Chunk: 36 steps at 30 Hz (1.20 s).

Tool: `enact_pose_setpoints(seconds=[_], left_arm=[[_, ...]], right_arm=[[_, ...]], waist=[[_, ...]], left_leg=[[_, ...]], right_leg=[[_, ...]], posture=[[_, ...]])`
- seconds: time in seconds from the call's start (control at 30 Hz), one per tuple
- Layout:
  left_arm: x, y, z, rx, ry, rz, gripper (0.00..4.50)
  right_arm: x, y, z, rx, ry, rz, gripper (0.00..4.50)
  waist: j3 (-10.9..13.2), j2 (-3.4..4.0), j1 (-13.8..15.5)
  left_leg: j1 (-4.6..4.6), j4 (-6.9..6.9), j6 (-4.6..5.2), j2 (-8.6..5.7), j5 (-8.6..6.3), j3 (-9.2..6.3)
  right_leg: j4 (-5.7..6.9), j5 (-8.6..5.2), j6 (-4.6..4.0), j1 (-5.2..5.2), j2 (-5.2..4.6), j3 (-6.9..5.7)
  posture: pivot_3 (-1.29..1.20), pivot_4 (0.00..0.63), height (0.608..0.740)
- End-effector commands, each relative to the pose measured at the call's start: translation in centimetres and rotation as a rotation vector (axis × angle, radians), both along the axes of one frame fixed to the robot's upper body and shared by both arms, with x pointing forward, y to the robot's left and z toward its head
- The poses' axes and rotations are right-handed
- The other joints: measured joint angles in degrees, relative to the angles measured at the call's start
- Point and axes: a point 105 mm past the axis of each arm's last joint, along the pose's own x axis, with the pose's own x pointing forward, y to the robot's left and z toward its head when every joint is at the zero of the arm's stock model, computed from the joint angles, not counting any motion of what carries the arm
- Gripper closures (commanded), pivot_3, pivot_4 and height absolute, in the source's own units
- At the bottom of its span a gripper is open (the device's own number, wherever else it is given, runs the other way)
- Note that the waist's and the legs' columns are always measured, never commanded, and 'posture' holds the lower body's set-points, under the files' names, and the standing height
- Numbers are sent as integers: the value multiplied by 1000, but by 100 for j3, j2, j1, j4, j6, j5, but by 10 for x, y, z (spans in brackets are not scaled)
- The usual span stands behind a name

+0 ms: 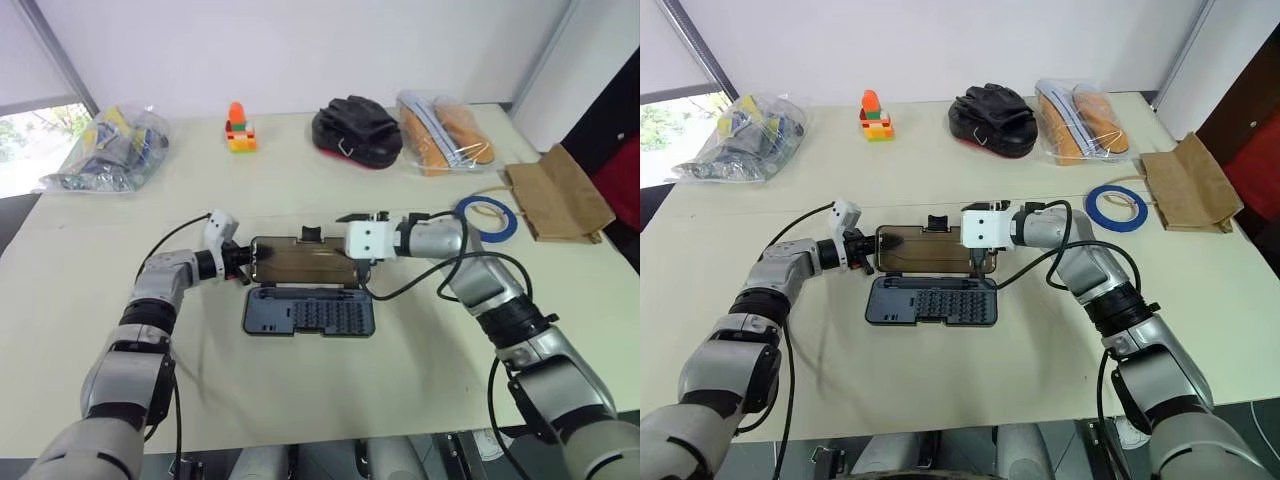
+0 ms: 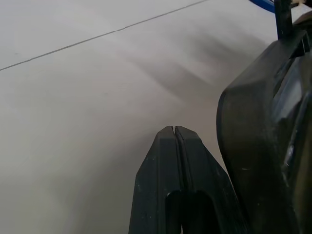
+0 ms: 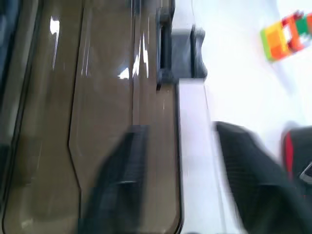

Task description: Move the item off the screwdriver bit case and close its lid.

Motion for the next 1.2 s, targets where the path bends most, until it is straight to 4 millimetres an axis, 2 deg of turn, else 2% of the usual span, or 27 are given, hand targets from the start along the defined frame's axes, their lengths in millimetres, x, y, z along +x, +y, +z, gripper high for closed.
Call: enact_pose_setpoints(seconds=[0.03,0.1,0.17,0.2,0.3,0.4,0.47,0.53,0.6,0.63,0.7,0.73,0.77,0.83,0.9,0.93,1.0,1.1,1.2], left_arm=[[1,4,17,-34,-33,-20,4500],[0,5,24,-63,-41,-33,4500],[-4,4,35,-98,-48,-68,4500],[-10,2,44,-113,-52,-119,4500],[-31,-5,57,-113,-41,-232,4500],[-66,-18,67,-127,33,-379,4500],[-95,-24,63,-79,85,-480,4500],[-137,-20,38,103,135,-616,4500],[-155,-13,28,185,137,-669,4500],[-155,-12,29,185,126,-664,4500],[-116,-16,77,-35,47,-474,4500],[-104,-16,100,-129,17,-425,4500],[-98,-15,119,-195,-5,-406,4500],[-95,-15,142,-259,-35,-399,4500],[-91,-16,156,-290,-64,-392,4500],[-89,-17,159,-282,-81,-388,4500],[-78,-22,152,-203,-127,-375,4500],[-60,-28,128,-81,-156,-363,4500],[-48,-40,111,-69,-147,-382,4500]], right_arm=[[-48,-9,63,258,267,81,1004],[-77,-12,101,451,445,178,1004],[-90,-23,152,717,557,255,1004],[-97,-33,169,823,592,305,1004],[-99,-47,180,963,640,292,1004],[-90,-45,161,951,643,183,1004],[-86,-44,150,926,641,136,1004],[-78,-41,137,900,633,79,1004],[-74,-38,126,862,621,39,1004],[-73,-37,123,849,616,31,1004],[-73,-35,103,755,607,-14,1004],[-74,-33,92,709,612,-26,1004],[-78,-30,81,658,623,-30,1004],[-87,-21,62,577,652,-18,1004],[-95,-12,41,512,684,-6,1527],[-100,-9,30,475,702,-2,1805],[-109,-7,7,403,735,5,2853],[-115,1,-10,396,778,15,4469],[-120,11,-22,389,807,24,4469]], waist=[[2,-1,28],[2,1,31],[5,5,2],[6,4,5],[-5,-12,28],[-1,-1,16],[8,15,7],[9,20,-36],[9,26,-56],[11,28,-15],[22,36,104],[31,24,187],[38,7,205],[39,-6,146],[35,3,63],[34,4,25],[35,3,-1],[36,3,7],[36,1,35]], left_leg=[[-18,8,0,0,0,-5],[-58,35,3,0,-2,-18],[-74,61,22,0,-14,-32],[-75,62,48,0,-29,-30],[-75,59,47,5,-30,-48],[-75,53,47,2,-32,-50],[-76,54,48,0,-31,-32],[-79,53,48,-1,-31,-16],[-79,48,48,5,-31,0],[-78,43,46,5,-30,4],[-78,49,42,6,-27,0],[-81,67,42,5,-25,-14],[-82,86,41,7,-24,-25],[-81,100,40,10,-21,-49],[-67,96,56,-1,-31,-16],[-63,96,65,-1,-36,-5],[-65,91,60,-1,-33,-1],[-69,85,29,-1,-16,5],[-67,86,50,0,-28,4]], right_leg=[[0,0,0,-11,0,-3],[2,1,1,-33,-2,-10],[3,2,1,-34,-4,-21],[2,8,4,-34,-8,-17],[-5,13,0,-27,-19,-21],[-10,12,-1,-25,-26,-19],[-4,13,0,-34,-29,-14],[6,12,0,-49,-28,0],[12,12,0,-63,-21,17],[13,12,0,-66,-21,19],[18,15,-4,-64,-19,12],[17,15,-5,-49,-13,-10],[14,15,-4,-34,-7,-30],[-3,19,3,-8,-2,-56],[-2,23,19,-4,-12,-27],[-1,23,22,-6,-13,-17],[-2,22,23,-14,-12,-10],[-3,22,22,-22,-10,-6],[-3,24,20,-18,-10,-6]], posture=[[0,150,740],[0,150,740],[0,150,740],[0,150,740],[0,150,740],[0,150,740],[0,150,740],[0,150,740],[0,150,740],[0,150,740],[0,150,740],[0,150,740],[0,150,740],[0,150,740],[0,150,740],[0,150,740],[0,150,740],[0,150,740],[0,150,740]])
